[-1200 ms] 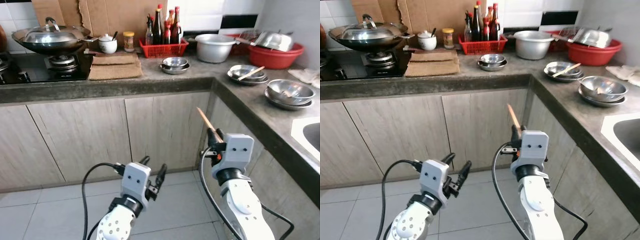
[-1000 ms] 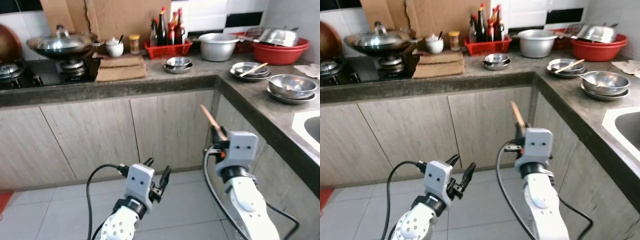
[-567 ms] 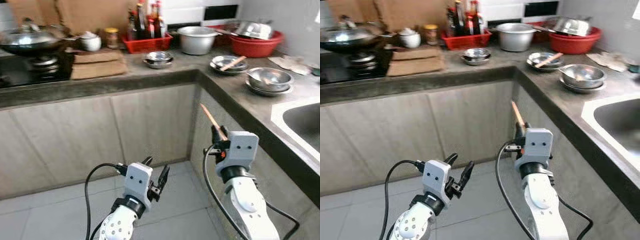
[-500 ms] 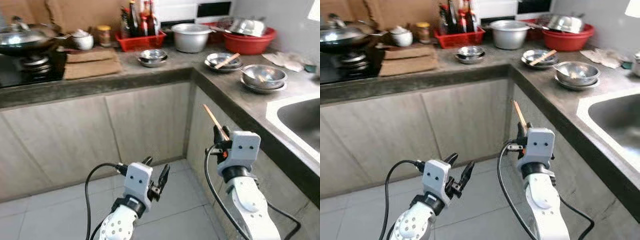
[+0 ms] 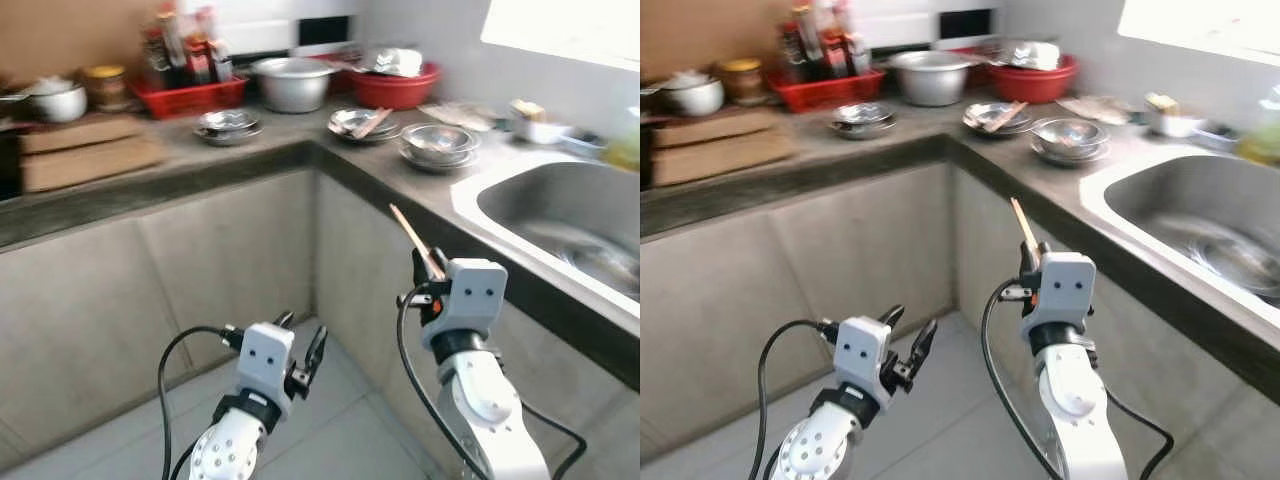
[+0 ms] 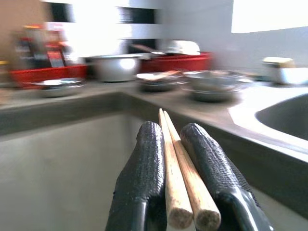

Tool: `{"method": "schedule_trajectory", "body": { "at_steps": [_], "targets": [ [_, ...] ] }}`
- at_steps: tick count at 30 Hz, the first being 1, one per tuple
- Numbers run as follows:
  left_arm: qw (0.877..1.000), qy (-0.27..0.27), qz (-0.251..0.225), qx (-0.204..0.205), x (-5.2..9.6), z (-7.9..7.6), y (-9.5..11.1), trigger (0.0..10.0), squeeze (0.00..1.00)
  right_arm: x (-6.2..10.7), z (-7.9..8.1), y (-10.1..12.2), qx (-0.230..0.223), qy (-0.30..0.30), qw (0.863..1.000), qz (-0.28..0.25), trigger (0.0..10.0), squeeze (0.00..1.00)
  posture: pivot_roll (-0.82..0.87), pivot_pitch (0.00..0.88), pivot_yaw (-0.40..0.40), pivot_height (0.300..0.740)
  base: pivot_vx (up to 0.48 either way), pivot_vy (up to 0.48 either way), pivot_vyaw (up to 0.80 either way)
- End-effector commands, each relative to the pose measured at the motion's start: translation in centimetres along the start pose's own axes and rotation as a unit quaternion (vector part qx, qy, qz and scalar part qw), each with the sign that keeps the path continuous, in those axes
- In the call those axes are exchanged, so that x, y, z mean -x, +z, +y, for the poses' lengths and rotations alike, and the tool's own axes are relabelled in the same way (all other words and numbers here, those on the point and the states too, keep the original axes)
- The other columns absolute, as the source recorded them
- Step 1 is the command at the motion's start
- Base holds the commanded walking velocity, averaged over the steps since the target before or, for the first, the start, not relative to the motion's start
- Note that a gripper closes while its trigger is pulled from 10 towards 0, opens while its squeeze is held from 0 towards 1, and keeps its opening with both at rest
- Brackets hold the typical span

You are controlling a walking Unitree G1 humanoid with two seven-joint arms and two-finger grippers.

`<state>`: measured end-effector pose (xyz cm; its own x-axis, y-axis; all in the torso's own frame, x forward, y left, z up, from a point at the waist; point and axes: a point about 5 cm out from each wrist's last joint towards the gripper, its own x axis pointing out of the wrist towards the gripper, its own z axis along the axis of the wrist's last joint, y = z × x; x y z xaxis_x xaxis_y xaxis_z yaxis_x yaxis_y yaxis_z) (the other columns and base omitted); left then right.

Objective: Kitchen organization

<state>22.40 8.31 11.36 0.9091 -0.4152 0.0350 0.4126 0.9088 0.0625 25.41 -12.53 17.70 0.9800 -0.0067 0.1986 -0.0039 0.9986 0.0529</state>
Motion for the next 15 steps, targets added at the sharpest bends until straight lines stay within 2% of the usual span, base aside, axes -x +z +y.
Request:
{"method": "schedule_trajectory", "body": {
  "at_steps": [1, 15],
  "targets": [
    [1.0, -0.011, 0.0, 0.004, -0.22, -0.44, 0.16, 10.0, 0.0, 0.04, -0.4, -0.08, 0.003, -0.01, 1.0, 0.006, 10.0, 0.0, 0.02, 0.0, -0.012, 0.74, 0.0, 0.341, -0.8],
    [1.0, -0.01, 0.001, 0.003, -0.22, -0.35, 0.17, 10.0, 0.0, 0.06, -0.35, -0.12, 0.001, -0.014, 1.0, 0.007, 10.0, 0.0, 0.03, 0.0, -0.01, 0.74, 0.0, 0.283, -0.79]
  ]
}}
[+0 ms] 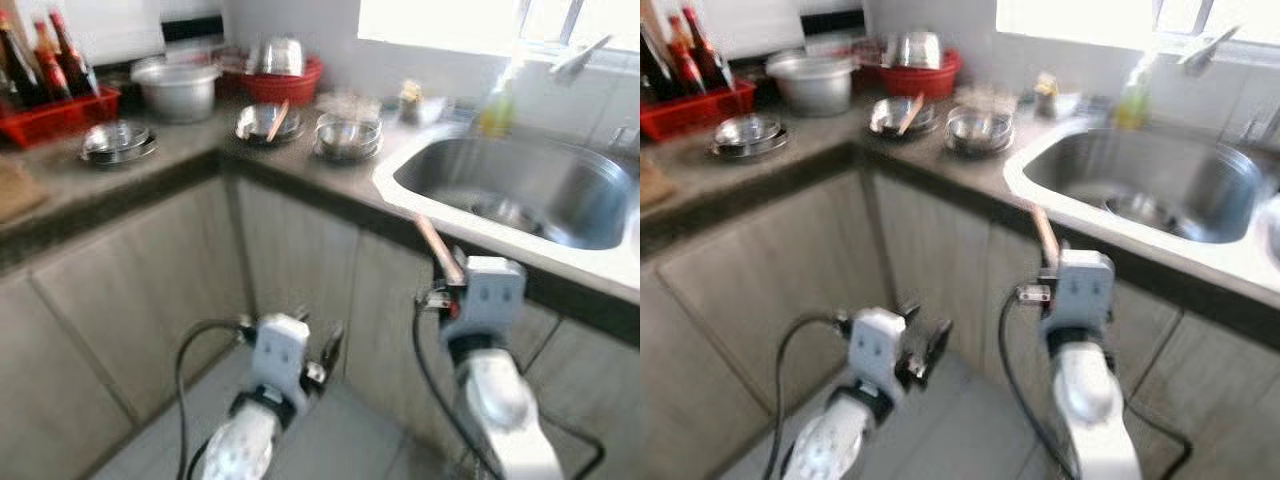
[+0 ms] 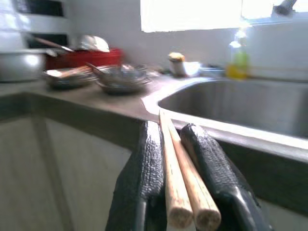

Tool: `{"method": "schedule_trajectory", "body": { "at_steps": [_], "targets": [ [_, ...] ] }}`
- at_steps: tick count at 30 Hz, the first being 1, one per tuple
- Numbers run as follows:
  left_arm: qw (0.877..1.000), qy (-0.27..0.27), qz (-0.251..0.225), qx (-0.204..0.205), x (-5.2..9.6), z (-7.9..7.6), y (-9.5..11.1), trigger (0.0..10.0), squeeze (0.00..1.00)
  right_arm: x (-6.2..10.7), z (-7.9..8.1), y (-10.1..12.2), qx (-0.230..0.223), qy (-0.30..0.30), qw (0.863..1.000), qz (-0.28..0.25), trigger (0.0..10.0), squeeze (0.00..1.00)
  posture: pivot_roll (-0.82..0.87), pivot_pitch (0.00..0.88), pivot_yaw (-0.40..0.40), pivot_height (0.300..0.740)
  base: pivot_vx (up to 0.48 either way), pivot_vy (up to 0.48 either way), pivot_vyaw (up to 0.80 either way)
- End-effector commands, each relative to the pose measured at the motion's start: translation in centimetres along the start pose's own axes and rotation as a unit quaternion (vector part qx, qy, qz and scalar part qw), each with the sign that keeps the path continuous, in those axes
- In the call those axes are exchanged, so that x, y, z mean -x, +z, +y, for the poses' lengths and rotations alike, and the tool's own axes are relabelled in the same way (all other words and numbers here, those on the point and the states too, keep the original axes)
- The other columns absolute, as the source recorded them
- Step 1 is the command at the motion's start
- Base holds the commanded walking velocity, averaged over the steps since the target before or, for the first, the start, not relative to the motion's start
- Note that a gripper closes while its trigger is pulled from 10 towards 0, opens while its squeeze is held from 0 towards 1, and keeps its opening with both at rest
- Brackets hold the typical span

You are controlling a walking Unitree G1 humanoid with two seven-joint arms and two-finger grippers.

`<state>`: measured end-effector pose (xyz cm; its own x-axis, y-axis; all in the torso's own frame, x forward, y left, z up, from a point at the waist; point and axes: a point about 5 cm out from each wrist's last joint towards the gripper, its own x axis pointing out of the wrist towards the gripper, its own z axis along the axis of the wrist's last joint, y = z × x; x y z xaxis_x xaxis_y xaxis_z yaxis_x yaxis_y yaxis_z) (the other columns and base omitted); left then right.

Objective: Kitchen organization

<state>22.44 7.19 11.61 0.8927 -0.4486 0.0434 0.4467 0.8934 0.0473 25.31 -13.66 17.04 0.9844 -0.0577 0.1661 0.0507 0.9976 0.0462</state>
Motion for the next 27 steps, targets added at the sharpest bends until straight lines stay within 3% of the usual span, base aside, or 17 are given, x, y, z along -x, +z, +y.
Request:
{"method": "schedule_trajectory", "body": {
  "at_steps": [1, 6, 18, 21, 27],
  "targets": [
    [1.0, 0.008, 0.006, -0.005, 0.3, 0.6, -0.1, 10.0, 0.0, -0.1, 0.8, 0.5, -0.007, 0.013, 1.0, -0.008, 10.0, 0.0, 0.03, 0.0, -0.01, 0.74, 0.0, 0.244, -0.79],
    [1.0, 0.008, 0.006, -0.006, 0.3, 0.7, -0.1, 10.0, 0.0, -0.2, 0.8, 0.5, -0.007, 0.011, 1.0, -0.009, 10.0, 0.0, 0.02, 0.0, -0.009, 0.74, 0.0, 0.244, -0.78],
    [1.0, 0.007, 0.008, -0.008, 0.2, 0.6, -0.1, 10.0, 0.0, -0.2, 0.8, 0.6, -0.004, 0.011, 1.0, -0.012, 10.0, 0.0, 0.02, 0.0, -0.007, 0.74, 0.0, 0.0, -0.78],
    [1.0, 0.008, 0.002, -0.009, 0.1, 0.6, 0.2, 10.0, 0.0, -0.4, 0.8, 0.9, -0.004, 0.012, 1.0, -0.019, 10.0, 0.0, 0.02, 0.0, -0.009, 0.74, 0.259, 0.0, -0.78],
    [1.0, 0.011, -0.007, -0.014, -0.2, 1.0, 0.5, 10.0, 0.0, -1.0, 0.7, 2.0, 0.003, 0.014, 0.999, -0.045, 10.0, 0.0, 0.02, 0.0, -0.01, 0.74, 0.43, 0.0, 0.0]
  ]
}}
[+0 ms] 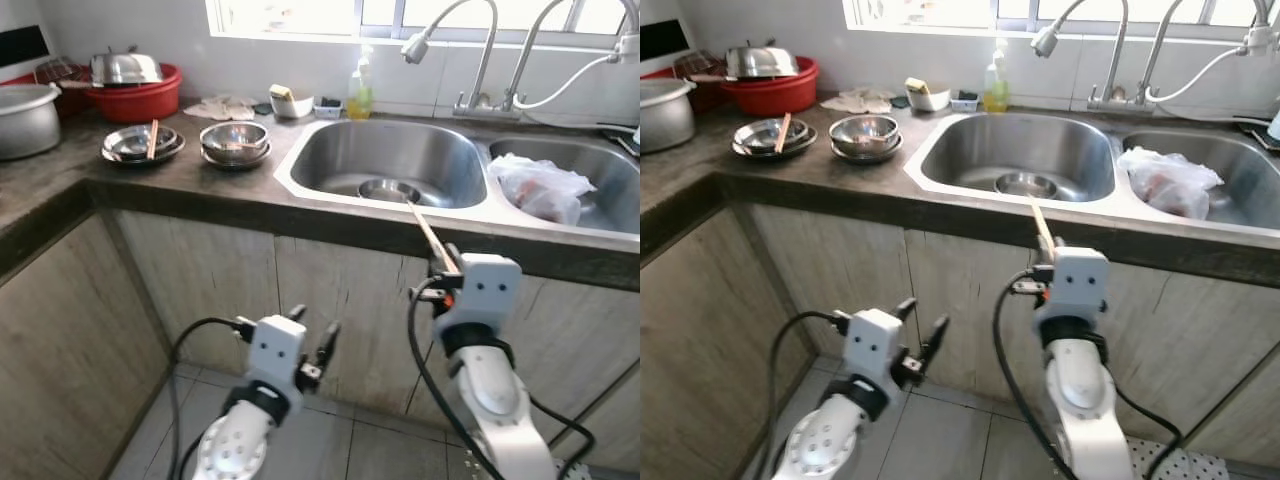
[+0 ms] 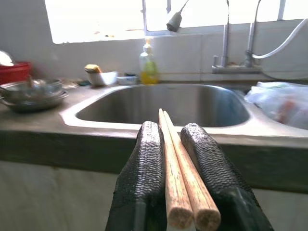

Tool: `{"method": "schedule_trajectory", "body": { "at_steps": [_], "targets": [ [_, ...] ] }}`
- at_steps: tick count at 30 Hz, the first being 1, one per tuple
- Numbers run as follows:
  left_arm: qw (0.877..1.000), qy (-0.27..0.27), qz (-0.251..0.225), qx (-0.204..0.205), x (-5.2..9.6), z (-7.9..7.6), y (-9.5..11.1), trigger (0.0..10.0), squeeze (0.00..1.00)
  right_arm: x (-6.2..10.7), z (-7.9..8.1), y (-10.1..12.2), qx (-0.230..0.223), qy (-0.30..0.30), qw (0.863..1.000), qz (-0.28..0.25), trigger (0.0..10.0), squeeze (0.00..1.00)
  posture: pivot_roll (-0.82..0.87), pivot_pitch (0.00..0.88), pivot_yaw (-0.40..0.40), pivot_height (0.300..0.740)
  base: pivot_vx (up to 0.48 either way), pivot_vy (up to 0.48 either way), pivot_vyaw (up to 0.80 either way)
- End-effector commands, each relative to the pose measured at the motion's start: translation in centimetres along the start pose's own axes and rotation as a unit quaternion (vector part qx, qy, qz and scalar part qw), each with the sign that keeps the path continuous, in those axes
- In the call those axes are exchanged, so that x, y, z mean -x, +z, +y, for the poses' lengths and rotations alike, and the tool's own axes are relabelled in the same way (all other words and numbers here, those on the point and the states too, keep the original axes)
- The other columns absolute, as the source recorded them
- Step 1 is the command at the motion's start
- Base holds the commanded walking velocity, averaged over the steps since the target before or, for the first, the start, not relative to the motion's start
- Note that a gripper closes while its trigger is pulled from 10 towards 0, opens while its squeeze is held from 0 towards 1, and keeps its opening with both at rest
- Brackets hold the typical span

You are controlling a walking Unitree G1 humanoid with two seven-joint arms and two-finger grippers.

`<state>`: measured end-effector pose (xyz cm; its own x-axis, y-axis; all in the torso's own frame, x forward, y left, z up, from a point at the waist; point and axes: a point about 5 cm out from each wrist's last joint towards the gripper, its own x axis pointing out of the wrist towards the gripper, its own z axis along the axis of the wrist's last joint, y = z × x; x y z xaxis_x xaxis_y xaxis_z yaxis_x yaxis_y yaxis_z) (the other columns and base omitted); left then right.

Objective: Kitchen organization

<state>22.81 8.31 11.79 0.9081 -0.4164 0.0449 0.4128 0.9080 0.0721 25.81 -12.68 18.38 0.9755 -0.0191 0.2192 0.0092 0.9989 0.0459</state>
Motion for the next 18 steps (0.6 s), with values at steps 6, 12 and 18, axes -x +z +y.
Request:
{"method": "schedule_trajectory", "body": {
  "at_steps": [6, 12, 18],
  "targets": [
    [1.0, -0.008, -0.007, -0.003, -0.4, 0.0, 0.4, 10.0, 0.0, -0.9, -0.9, 1.2, 0.013, -0.011, 0.999, -0.028, 10.0, 0.0, 0.02, 0.0, -0.01, 0.74, 0.48, 0.0, 0.0],
    [1.0, -0.008, -0.005, -0.004, -0.3, -0.1, 0.3, 10.0, 0.0, -1.2, -1.0, 1.6, 0.011, -0.009, 0.999, -0.036, 10.0, 0.0, 0.03, 0.0, -0.011, 0.74, 0.48, 0.0, 0.0],
    [1.0, -0.008, -0.005, -0.004, -0.3, 0.0, 0.4, 10.0, 0.0, -1.5, -0.9, 2.0, 0.006, 0.001, 0.999, -0.044, 10.0, 0.0, 0.03, 0.0, -0.01, 0.74, 0.465, 0.0, 0.0]
  ]
}}
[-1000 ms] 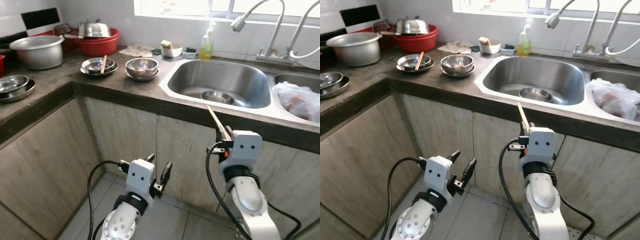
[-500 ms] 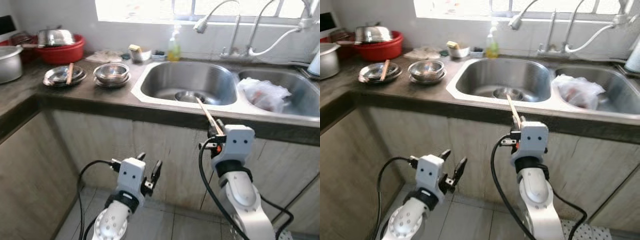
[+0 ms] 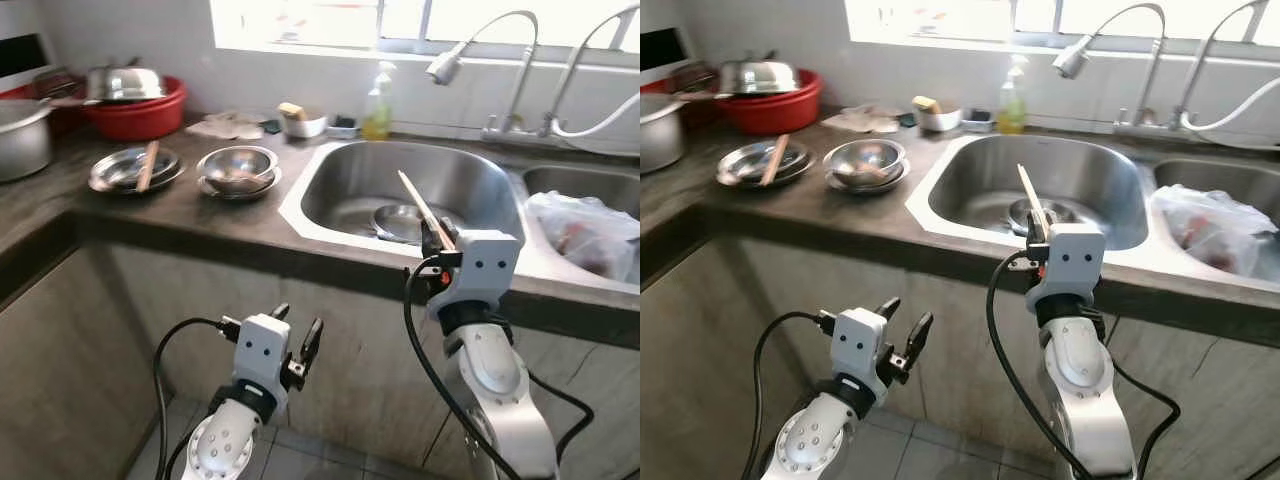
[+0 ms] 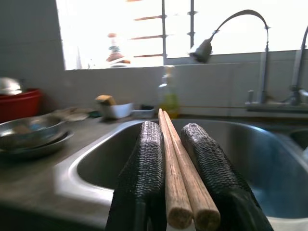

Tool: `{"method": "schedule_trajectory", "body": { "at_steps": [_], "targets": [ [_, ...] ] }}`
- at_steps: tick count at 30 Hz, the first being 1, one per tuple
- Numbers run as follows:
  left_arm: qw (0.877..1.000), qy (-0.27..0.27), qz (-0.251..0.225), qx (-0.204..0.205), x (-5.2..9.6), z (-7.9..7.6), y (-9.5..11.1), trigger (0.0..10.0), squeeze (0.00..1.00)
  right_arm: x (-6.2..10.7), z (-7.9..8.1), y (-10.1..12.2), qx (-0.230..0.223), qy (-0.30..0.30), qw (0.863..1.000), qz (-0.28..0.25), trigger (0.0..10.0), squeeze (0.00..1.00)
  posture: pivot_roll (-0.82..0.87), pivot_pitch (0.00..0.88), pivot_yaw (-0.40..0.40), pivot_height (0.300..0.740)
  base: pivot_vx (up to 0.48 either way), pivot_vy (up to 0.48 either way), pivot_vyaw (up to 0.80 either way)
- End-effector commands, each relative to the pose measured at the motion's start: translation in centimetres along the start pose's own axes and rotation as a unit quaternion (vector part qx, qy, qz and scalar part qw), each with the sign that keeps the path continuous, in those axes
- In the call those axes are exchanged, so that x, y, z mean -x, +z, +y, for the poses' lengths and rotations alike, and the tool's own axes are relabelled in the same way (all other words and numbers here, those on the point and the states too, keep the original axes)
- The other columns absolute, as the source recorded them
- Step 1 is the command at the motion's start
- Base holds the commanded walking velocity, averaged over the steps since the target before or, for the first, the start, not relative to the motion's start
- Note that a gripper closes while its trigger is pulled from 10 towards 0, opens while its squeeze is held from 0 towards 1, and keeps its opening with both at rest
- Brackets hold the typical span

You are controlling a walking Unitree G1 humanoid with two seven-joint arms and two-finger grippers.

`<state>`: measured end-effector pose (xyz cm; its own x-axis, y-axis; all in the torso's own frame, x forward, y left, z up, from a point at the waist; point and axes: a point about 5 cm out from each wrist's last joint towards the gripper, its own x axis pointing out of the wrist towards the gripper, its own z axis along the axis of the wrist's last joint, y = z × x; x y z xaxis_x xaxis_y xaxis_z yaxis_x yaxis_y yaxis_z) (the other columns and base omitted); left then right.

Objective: Kitchen organization

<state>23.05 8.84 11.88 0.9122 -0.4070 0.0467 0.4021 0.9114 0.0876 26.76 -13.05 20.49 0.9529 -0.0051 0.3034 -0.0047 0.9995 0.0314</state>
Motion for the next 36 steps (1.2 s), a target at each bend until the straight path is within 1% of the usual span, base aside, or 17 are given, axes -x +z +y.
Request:
{"method": "schedule_trajectory", "body": {
  "at_steps": [1, 9, 13, 15, 19, 20, 22, 23, 25, 29, 31, 33, 35, 36],
  "targets": [
    [1.0, -0.013, -0.005, 0.005, -0.3, -0.6, 0.3, 10.0, 0.0, -0.1, -0.6, 0.1, 0.001, -0.008, 1.0, -0.001, 10.0, 0.0, 0.03, 0.0, -0.01, 0.74, 0.435, 0.0, 0.0],
    [1.0, -0.013, -0.004, 0.004, -0.3, -0.6, 0.3, 10.0, 0.0, -0.7, -0.7, 0.7, 0.001, 0.002, 1.0, -0.009, 10.0, 0.0, 0.03, 0.0, -0.012, 0.74, 0.426, 0.0, 0.0],
    [1.0, -0.01, -0.002, 0.008, -0.3, -0.6, 0.2, 10.0, 0.0, -1.5, -1.3, 0.9, 0.008, -0.002, 1.0, -0.006, 10.0, 0.0, 0.03, 0.0, -0.012, 0.74, 0.4, 0.0, 0.0],
    [1.0, -0.01, -0.001, 0.008, -0.3, -0.6, 0.2, 10.0, 0.0, -2.3, -1.8, 1.0, 0.021, -0.012, 1.0, 0.002, 10.0, 0.0, 0.03, 0.0, -0.013, 0.74, 0.0, 0.0, 0.0],
    [1.0, -0.011, 0.0, 0.008, -0.2, -0.7, 0.2, 10.0, 0.0, -2.9, -2.1, 1.0, 0.03, -0.013, 0.999, 0.005, 10.0, 0.0, 0.03, 0.0, -0.017, 0.74, 0.0, 0.0, 0.0],
    [1.0, -0.012, 0.0, 0.01, -0.2, -0.7, 0.1, 10.0, 0.0, -3.6, -2.5, 1.0, 0.036, -0.016, 0.999, 0.012, 10.0, 0.0, 0.03, 0.0, -0.017, 0.74, 0.0, 0.0, 0.0],
    [1.0, -0.012, 0.001, 0.01, -0.2, -0.8, 0.1, 10.0, 0.0, -3.9, -2.7, 1.1, 0.035, -0.019, 0.999, 0.017, 10.0, 0.0, 0.03, 0.0, -0.019, 0.74, 0.0, 0.0, 0.0],
    [1.0, -0.013, 0.001, 0.01, -0.1, -0.8, 0.1, 10.0, 0.0, -4.5, -2.9, 0.8, 0.045, -0.018, 0.998, 0.031, 10.0, 0.0, 0.03, 0.0, -0.018, 0.74, 0.0, 0.0, 0.0],
    [1.0, -0.014, 0.002, 0.009, -0.1, -0.8, 0.1, 10.0, 0.0, -5.0, -3.0, 0.5, 0.05, -0.017, 0.997, 0.048, 10.0, 0.0, 0.03, 0.0, -0.019, 0.74, 0.0, 0.0, 0.0],
    [1.0, -0.017, 0.003, 0.01, 0.0, -1.0, 0.0, 10.0, 0.0, -6.6, -3.2, -0.1, 0.061, -0.01, 0.995, 0.082, 10.0, 0.0, 0.03, 0.0, -0.022, 0.74, 0.0, 0.0, 0.0],
    [1.0, -0.017, 0.002, 0.01, 0.0, -1.1, 0.0, 10.0, 0.0, -7.0, -3.2, -0.5, 0.076, -0.005, 0.992, 0.103, 10.0, 0.0, 0.03, 0.0, -0.024, 0.74, 0.0, 0.0, 0.0],
    [1.0, -0.017, 0.002, 0.01, 0.1, -1.1, 0.1, 10.0, 0.0, -7.8, -3.1, -0.9, 0.074, 0.006, 0.991, 0.115, 10.0, 0.0, 0.04, 0.0, -0.029, 0.74, 0.0, 0.0, 0.0],
    [1.0, -0.016, 0.003, 0.01, 0.1, -1.2, 0.0, 10.0, 0.0, -8.3, -3.1, -1.4, 0.079, 0.011, 0.988, 0.132, 10.0, 0.0, 0.04, 0.0, -0.033, 0.74, 0.0, 0.0, 0.0],
    [1.0, -0.016, 0.003, 0.01, 0.2, -1.2, 0.0, 10.0, 0.0, -8.7, -3.0, -2.0, 0.077, 0.016, 0.985, 0.154, 10.0, 0.0, 0.04, 0.0, -0.033, 0.74, 0.0, 0.0, 0.0]
  ]
}}
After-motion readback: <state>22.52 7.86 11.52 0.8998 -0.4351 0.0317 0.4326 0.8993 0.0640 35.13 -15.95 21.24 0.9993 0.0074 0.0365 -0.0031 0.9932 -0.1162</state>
